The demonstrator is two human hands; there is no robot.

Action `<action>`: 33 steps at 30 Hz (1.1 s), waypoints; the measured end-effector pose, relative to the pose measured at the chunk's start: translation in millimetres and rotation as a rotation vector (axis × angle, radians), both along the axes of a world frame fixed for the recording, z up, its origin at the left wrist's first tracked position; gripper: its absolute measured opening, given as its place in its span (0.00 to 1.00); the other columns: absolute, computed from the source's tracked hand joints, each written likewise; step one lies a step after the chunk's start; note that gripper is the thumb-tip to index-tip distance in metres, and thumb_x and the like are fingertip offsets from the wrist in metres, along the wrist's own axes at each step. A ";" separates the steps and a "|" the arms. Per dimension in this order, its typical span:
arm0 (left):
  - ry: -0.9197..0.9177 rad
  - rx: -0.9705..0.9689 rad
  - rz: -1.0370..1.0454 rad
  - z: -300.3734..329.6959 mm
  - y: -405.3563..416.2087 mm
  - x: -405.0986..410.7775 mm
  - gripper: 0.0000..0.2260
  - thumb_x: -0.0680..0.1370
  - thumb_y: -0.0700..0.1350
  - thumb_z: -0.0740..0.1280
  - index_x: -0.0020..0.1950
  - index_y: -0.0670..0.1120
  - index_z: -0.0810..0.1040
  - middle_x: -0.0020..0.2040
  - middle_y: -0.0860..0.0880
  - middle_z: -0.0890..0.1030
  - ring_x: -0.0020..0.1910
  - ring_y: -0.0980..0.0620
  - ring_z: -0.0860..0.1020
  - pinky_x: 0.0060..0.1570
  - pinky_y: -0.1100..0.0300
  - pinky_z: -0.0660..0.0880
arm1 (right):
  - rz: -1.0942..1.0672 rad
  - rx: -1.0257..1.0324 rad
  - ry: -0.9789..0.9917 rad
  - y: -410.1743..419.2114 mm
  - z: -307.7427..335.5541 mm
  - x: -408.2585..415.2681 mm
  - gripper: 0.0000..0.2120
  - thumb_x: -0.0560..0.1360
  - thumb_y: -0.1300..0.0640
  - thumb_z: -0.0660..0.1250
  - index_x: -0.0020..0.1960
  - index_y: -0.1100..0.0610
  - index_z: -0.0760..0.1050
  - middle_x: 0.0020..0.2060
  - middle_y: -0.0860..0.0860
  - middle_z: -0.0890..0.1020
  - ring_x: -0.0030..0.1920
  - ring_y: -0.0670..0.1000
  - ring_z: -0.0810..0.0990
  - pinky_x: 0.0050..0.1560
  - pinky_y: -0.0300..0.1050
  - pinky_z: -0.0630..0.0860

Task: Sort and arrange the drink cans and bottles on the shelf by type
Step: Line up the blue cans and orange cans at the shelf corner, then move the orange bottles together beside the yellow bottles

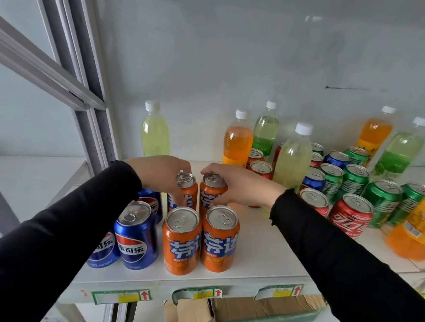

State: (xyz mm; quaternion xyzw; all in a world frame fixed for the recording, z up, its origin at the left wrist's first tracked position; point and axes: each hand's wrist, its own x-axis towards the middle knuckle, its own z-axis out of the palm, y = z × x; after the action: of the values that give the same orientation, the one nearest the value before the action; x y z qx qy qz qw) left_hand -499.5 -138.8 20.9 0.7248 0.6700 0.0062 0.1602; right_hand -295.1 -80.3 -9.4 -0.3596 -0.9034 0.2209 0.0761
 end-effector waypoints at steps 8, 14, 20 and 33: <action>0.014 -0.023 0.026 8.3 -5.4 -1.3 0.31 0.71 0.58 0.75 0.71 0.52 0.72 0.69 0.52 0.75 0.65 0.50 0.74 0.68 0.52 0.69 | -0.054 -0.103 0.120 -6.8 -9.3 15.5 0.39 0.75 0.54 0.75 0.80 0.49 0.59 0.77 0.47 0.66 0.75 0.49 0.67 0.68 0.39 0.66; -0.146 0.262 0.016 19.2 -23.7 17.6 0.27 0.76 0.59 0.70 0.73 0.56 0.70 0.75 0.54 0.69 0.72 0.51 0.68 0.67 0.56 0.63 | -0.203 -0.039 0.379 -35.4 -12.0 44.8 0.29 0.79 0.55 0.70 0.76 0.45 0.65 0.74 0.46 0.70 0.73 0.46 0.68 0.72 0.46 0.68; -0.301 0.536 -0.037 27.7 -41.9 66.8 0.19 0.77 0.56 0.68 0.68 0.59 0.74 0.66 0.56 0.75 0.53 0.51 0.76 0.49 0.60 0.64 | -0.278 0.179 0.473 -75.8 -12.0 86.0 0.17 0.80 0.53 0.68 0.68 0.45 0.75 0.66 0.40 0.77 0.65 0.37 0.73 0.65 0.35 0.69; -0.437 0.606 -0.167 35.7 -16.7 210.4 0.16 0.78 0.53 0.68 0.66 0.60 0.76 0.64 0.62 0.76 0.60 0.61 0.72 0.52 0.69 0.67 | -0.396 0.365 0.530 -75.1 31.1 228.9 0.11 0.80 0.54 0.68 0.62 0.49 0.80 0.57 0.39 0.82 0.58 0.37 0.78 0.59 0.35 0.75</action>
State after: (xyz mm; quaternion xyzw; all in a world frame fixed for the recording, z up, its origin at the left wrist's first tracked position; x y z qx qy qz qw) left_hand -289.0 -155.6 56.6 0.7731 0.5263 0.3454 0.0776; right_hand -66.2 -155.5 21.7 -0.4383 -0.7898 0.1225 0.4112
